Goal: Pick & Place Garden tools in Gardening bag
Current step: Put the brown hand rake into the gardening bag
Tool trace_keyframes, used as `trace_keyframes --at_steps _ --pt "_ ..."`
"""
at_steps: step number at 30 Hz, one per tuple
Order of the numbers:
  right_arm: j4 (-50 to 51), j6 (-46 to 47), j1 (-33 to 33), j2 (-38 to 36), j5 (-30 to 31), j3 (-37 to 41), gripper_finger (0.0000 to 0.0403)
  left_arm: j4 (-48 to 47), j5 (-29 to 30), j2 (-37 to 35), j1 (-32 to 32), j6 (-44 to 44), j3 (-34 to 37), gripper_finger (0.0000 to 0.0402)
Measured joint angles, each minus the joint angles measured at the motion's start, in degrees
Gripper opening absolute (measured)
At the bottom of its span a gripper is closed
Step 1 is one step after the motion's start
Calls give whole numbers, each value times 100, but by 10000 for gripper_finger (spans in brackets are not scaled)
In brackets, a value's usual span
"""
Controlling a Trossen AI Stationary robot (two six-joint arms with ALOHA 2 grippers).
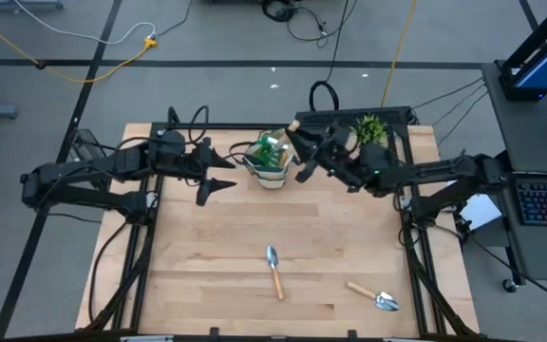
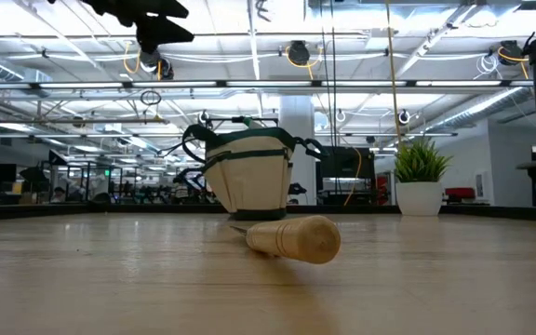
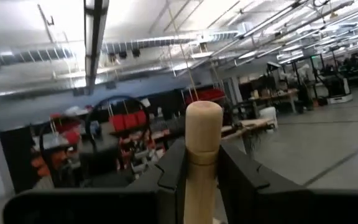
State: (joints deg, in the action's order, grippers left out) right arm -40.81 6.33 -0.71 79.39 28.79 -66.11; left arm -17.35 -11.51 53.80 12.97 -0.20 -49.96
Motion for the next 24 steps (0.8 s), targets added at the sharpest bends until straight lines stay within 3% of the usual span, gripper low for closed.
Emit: trace_keyframes --at_steps 12,24 --pt "175 -127 412 965 99 0 59 883 2 -964 17 -633 1405 257" --pt "-185 594 1142 1889 -356 0 59 901 214 -1505 22 -789 1870 257"
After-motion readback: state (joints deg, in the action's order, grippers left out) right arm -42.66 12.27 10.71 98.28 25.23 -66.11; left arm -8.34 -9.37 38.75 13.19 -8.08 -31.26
